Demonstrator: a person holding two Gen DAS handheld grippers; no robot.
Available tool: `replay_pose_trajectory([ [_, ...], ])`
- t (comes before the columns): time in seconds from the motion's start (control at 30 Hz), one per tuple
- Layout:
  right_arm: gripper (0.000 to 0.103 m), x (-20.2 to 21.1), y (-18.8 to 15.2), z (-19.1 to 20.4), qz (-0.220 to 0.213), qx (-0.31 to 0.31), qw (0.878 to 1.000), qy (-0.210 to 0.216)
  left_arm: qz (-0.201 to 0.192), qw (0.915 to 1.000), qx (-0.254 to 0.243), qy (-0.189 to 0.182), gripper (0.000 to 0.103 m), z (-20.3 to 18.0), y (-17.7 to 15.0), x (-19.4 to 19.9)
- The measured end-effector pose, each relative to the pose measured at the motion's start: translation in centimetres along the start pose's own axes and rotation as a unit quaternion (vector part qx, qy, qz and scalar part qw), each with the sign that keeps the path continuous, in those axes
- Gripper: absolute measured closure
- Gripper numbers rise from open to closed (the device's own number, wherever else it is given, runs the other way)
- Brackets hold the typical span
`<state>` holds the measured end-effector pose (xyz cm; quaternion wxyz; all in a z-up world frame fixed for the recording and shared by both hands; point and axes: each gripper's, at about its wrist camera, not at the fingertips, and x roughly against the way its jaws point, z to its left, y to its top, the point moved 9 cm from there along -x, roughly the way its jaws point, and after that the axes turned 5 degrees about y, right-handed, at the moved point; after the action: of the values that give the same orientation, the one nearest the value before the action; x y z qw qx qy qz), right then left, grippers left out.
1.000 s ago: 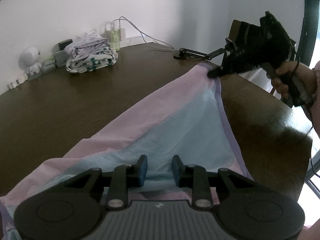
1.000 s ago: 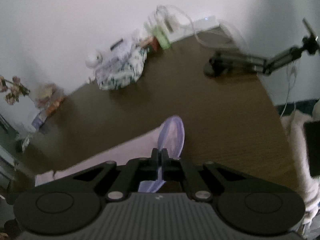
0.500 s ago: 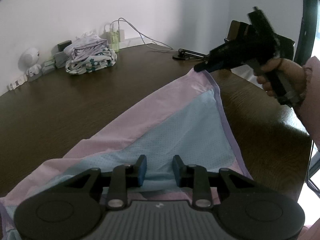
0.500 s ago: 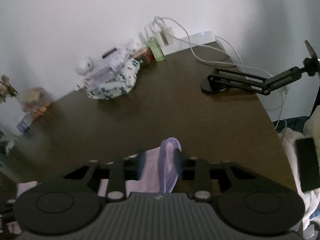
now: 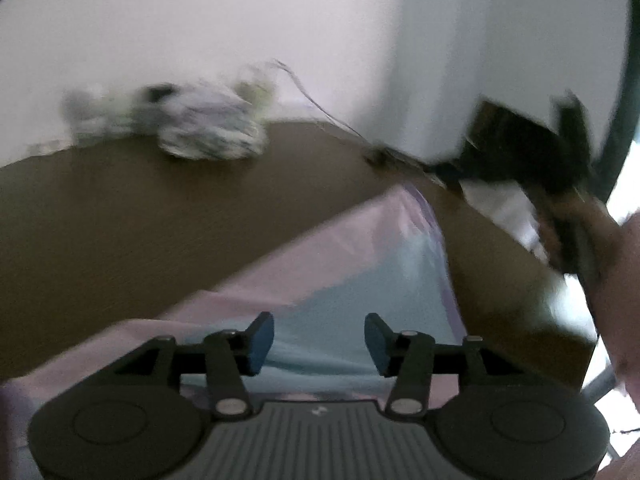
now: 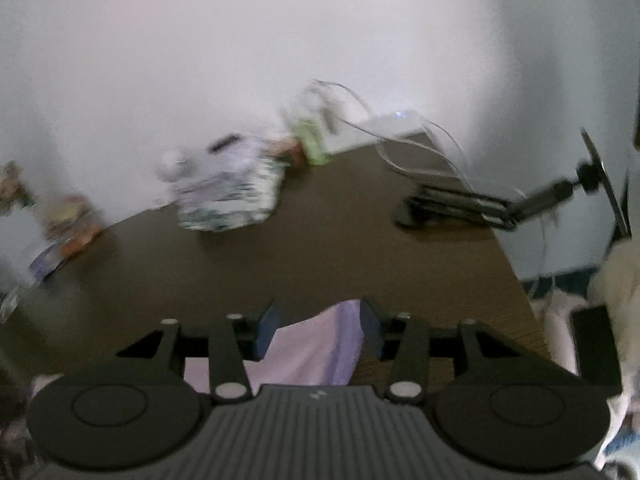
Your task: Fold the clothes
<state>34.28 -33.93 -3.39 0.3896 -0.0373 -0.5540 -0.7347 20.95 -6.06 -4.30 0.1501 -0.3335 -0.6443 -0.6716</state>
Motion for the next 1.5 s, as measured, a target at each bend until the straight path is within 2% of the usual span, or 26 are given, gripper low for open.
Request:
replay_pose_trajectory([
  [0.1,0.052,1.1,-1.4,3.5,0.01,0.034,0.999,0.033,-0.012,0.9984,0.025,0.05,0.052,3.9,0.4,2.0],
  [0.17,0.051,0.6,-2.8,6.1,0.03,0.06,0.996,0.056,-0.001,0.9963,0.033,0.08,0.058,6.1,-0.5,2.6],
  [0.23,0.048,-0.6,-4.1,8.6,0.054,0.095,0.992,0.068,0.013,0.9942,0.041,0.099,0.073,7.9,-1.6,3.0],
  [0.37,0.048,-4.9,-5.6,12.4,0.095,0.149,0.982,0.068,0.028,0.9888,0.044,0.14,0.076,10.1,-3.0,2.5],
  [0.53,0.048,-8.7,-6.7,15.7,0.136,0.178,0.972,0.075,0.037,0.9895,0.034,0.135,0.073,11.5,-3.9,1.5],
  [0.67,0.048,-9.6,-7.5,16.4,0.145,0.215,0.965,0.046,0.031,0.9898,0.019,0.138,0.073,12.8,-3.8,1.2],
  [0.8,0.044,-10.7,-6.9,15.7,0.139,0.209,0.968,0.016,0.03,0.9901,0.004,0.137,0.073,14.6,-2.8,-0.1],
  [0.83,0.042,-11.0,-6.6,15.4,0.137,0.205,0.969,0.011,0.031,0.9901,0.001,0.137,0.069,15.2,-2.5,-0.3],
  [1.03,0.04,-13.4,-4.3,13.3,0.122,0.17,0.978,-0.024,0.031,0.9931,0.001,0.113,0.068,16.5,-1.0,-0.8],
  [1.1,0.042,-12.9,-3.8,12.8,0.117,0.14,0.983,-0.018,0.031,0.994,0.0,0.104,0.072,16.9,-0.6,-1.0],
  [1.2,0.041,-10.0,-3.5,12.9,0.097,0.109,0.989,0.015,0.028,0.9961,0.0,0.084,0.07,16.9,-0.3,-0.5],
  [1.33,0.039,-6.6,-4.9,14.2,0.099,0.11,0.988,0.046,0.027,0.9977,-0.007,0.062,0.07,15.1,-2.2,2.4],
  [1.4,0.034,-5.1,-6.0,15.1,0.098,0.119,0.986,0.061,0.032,0.9973,-0.002,0.066,0.069,14.9,-3.0,3.2],
  [1.5,0.031,-3.8,-7.4,15.8,0.091,0.125,0.986,0.059,0.042,0.9964,0.011,0.073,0.063,14.7,-4.1,4.2],
])
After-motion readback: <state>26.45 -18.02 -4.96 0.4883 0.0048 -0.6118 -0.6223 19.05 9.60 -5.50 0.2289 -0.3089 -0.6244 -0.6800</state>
